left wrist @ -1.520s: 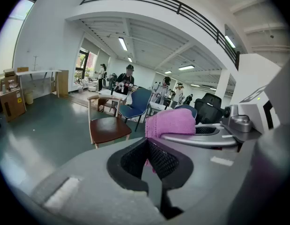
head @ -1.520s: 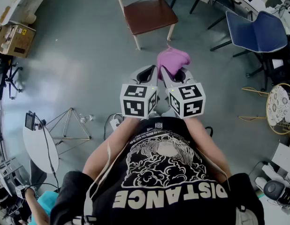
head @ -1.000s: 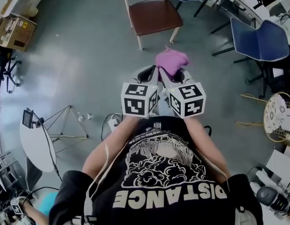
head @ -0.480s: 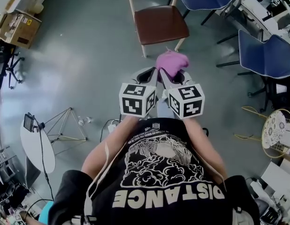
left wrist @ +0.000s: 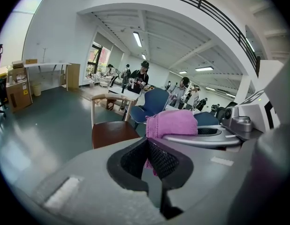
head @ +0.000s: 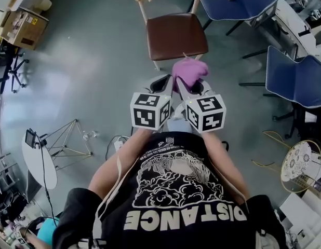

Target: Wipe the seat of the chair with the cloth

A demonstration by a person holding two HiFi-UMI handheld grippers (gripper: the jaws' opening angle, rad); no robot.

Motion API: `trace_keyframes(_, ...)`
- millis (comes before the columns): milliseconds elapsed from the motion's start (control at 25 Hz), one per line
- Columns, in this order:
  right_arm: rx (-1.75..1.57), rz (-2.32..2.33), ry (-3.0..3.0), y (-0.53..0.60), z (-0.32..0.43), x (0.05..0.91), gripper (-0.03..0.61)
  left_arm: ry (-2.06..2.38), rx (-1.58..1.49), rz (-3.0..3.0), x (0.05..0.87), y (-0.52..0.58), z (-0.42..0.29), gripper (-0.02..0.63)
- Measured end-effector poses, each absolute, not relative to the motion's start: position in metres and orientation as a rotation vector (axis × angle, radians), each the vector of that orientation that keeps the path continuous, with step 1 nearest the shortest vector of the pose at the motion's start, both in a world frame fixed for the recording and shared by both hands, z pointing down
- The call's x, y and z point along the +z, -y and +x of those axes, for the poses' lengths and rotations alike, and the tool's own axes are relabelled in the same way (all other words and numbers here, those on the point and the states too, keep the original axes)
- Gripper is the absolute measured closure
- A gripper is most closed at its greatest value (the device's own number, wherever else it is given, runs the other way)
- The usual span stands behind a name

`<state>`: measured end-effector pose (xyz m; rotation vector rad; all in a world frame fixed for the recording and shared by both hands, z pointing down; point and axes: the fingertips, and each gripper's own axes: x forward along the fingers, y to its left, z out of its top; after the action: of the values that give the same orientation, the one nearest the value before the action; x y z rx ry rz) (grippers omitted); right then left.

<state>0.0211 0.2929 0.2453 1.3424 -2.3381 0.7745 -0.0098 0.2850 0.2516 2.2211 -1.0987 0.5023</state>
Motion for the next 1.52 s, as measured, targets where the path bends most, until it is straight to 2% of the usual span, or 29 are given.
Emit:
trace_keyframes(720, 0.855, 1.235, 2.406, -0.235, 0.081, 0.264, 0.523, 1.199, 0.573, 2.173, 0.266, -0.224, 0.048, 0.618)
trace_keyframes(1160, 0.873, 1.213, 2.389, -0.205, 0.077, 0.273, 0.523, 1.208, 0.568, 2.144, 0.277, -0.194, 0.037, 0.618)
trace_keyframes(1520, 0.900, 1.160, 2.347, -0.152, 0.044, 0.294, 0.523, 1.187, 0.580, 2.113, 0.294, -0.139, 0.008, 0.618)
